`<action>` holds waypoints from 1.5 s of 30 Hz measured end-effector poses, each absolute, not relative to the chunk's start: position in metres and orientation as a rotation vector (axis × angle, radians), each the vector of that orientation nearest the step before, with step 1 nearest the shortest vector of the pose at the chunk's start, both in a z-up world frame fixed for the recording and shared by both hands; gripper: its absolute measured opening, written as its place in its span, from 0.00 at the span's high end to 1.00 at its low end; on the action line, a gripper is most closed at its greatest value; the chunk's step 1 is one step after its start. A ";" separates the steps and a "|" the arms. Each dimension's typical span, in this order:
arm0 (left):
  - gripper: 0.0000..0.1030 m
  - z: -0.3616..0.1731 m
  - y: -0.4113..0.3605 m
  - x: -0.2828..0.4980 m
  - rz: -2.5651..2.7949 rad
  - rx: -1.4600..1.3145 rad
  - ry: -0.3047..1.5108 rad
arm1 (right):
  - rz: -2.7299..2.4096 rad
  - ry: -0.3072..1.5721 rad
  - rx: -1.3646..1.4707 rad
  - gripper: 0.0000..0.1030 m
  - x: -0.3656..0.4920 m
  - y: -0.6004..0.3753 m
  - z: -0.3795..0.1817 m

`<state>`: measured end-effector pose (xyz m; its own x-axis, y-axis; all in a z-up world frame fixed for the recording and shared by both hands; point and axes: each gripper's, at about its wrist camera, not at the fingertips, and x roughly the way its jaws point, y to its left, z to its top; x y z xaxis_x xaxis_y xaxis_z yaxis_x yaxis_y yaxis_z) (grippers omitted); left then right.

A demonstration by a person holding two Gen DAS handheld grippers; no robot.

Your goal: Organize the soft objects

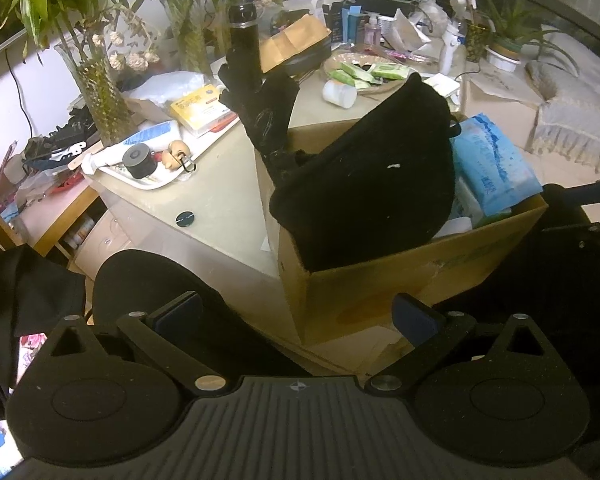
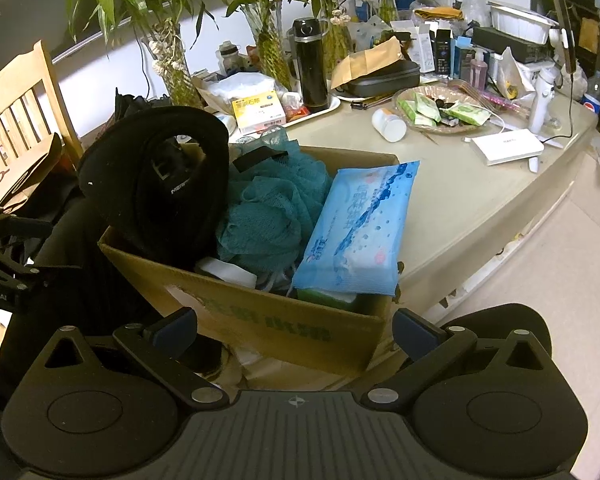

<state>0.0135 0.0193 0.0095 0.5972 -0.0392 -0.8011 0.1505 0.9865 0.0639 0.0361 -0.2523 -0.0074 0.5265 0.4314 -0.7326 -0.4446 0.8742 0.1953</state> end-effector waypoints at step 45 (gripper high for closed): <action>0.00 0.010 0.005 0.025 0.003 0.101 0.950 | 0.377 0.922 -0.141 0.00 0.027 -0.215 -0.010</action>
